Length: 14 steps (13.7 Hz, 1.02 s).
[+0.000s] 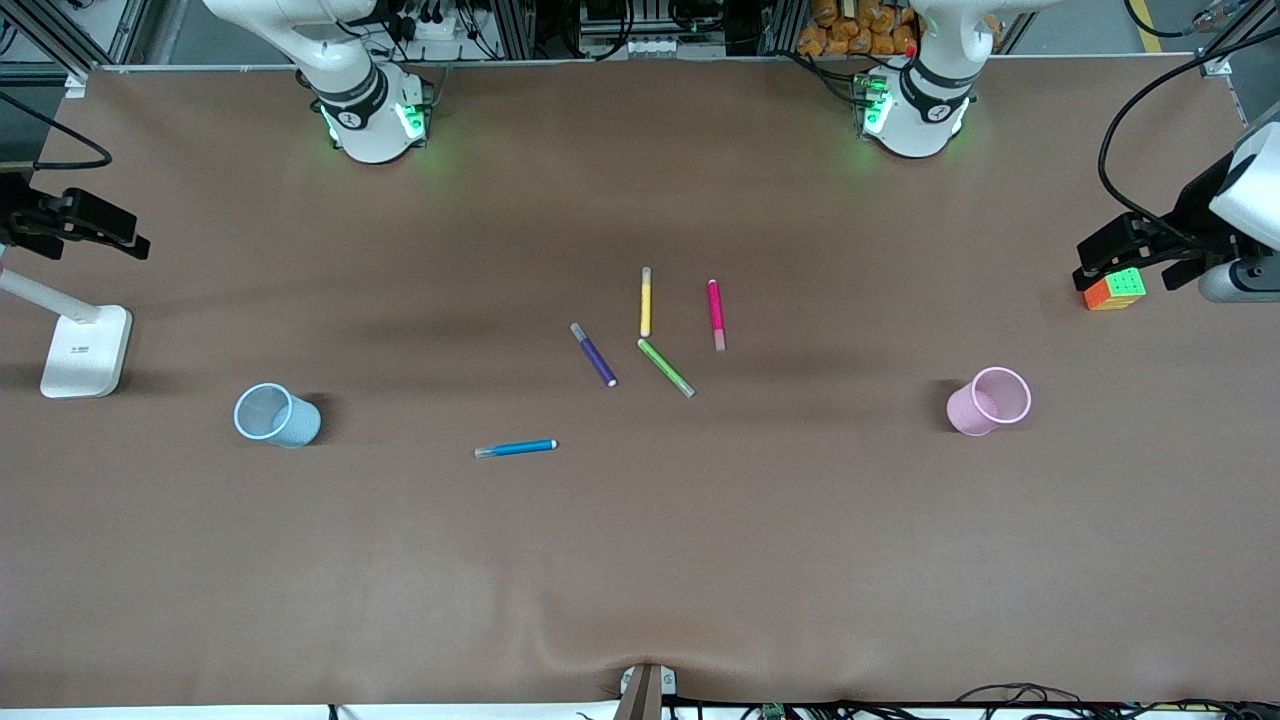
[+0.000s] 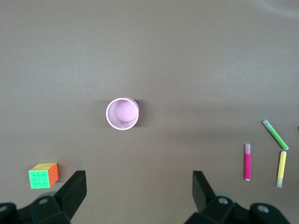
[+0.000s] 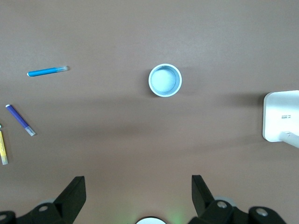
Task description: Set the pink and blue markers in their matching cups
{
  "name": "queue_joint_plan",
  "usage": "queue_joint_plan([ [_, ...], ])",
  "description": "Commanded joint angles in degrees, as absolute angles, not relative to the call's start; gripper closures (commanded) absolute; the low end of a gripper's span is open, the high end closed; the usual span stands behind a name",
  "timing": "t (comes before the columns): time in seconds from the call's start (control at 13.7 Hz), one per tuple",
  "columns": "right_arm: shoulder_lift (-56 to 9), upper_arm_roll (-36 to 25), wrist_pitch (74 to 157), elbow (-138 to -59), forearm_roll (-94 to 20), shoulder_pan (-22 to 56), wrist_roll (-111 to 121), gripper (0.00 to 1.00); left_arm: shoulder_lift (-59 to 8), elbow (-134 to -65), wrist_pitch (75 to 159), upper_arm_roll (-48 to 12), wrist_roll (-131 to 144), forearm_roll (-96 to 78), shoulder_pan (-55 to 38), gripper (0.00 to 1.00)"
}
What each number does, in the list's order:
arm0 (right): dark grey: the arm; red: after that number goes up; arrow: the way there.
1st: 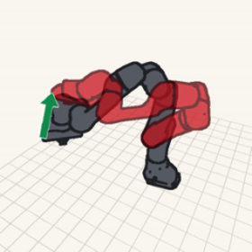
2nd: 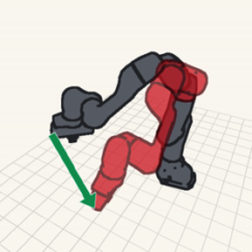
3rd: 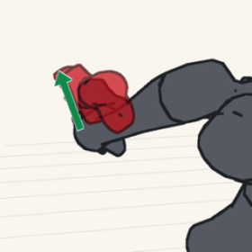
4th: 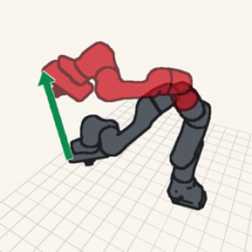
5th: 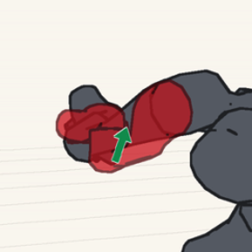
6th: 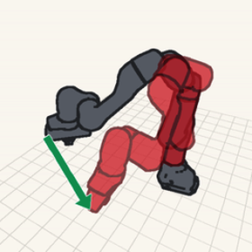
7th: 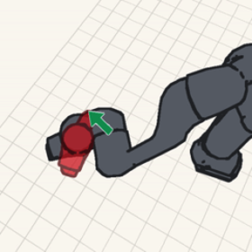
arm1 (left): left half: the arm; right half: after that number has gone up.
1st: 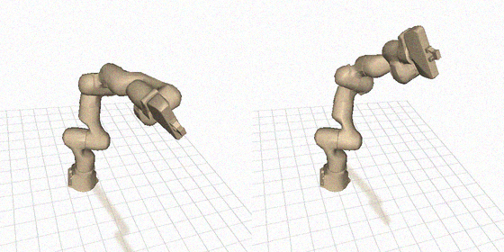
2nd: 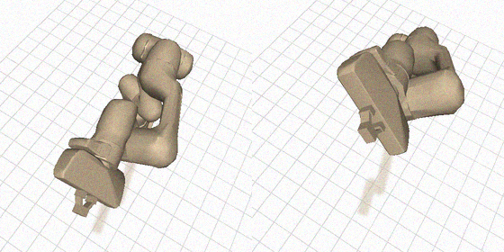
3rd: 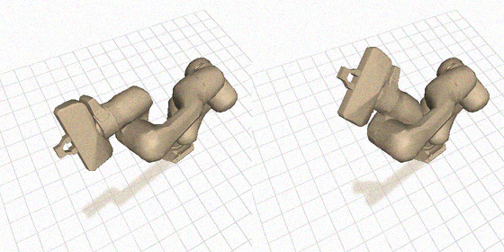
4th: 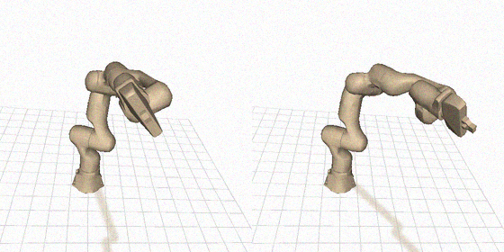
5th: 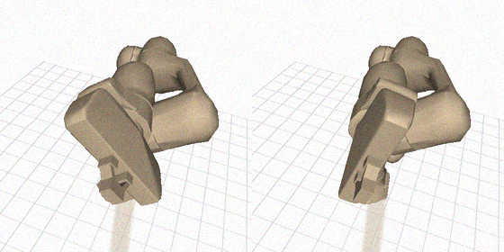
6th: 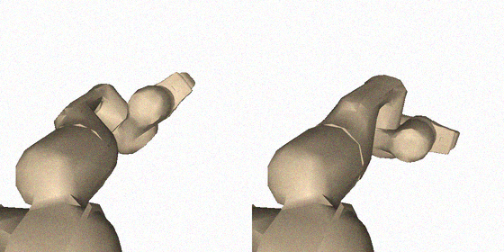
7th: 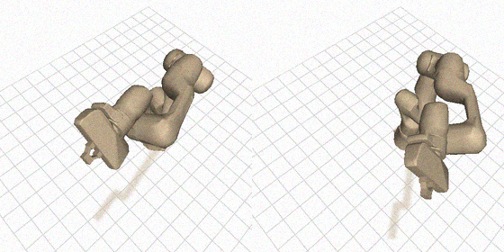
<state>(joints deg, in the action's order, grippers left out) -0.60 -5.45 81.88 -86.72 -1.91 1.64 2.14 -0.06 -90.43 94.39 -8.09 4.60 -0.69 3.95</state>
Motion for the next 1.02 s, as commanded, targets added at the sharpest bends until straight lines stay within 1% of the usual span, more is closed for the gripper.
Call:
queue_joint_plan([
  [0.0, -0.8, -5.4, 81.8, -86.4, -1.7, 1.6, 2.1, 0.00, -0.5, -89.3, 93.6, -8.3, 5.1, 0.1, 4.1, 0.00],
  [0.44, -0.8, -5.4, 81.8, -86.4, -1.7, 1.5, 2.1, 0.00, -4.1, -88.9, 94.0, -8.4, 4.6, 0.4, 3.7, 0.00],
  [0.73, -0.8, -5.4, 81.7, -86.4, -1.7, 1.5, 2.2, 0.00, -5.1, -88.6, 94.1, -8.5, 4.5, 0.4, 3.5, 0.00],
  [0.8, -0.8, -5.4, 81.7, -86.4, -1.7, 1.5, 2.3, 0.00, -6.6, -88.7, 94.3, -8.6, 4.5, 0.4, 3.4, 0.00],
  [0.88, -0.8, -5.4, 81.7, -86.4, -1.7, 1.5, 2.3, 0.00, -10.4, -88.6, 94.3, -8.9, 4.9, 0.4, 3.3, 0.00],
  [0.95, -0.8, -5.4, 81.7, -86.4, -1.7, 1.5, 2.3, 0.00, -10.9, -88.8, 94.3, -9.1, 4.7, -0.2, 3.7, 0.00],
])
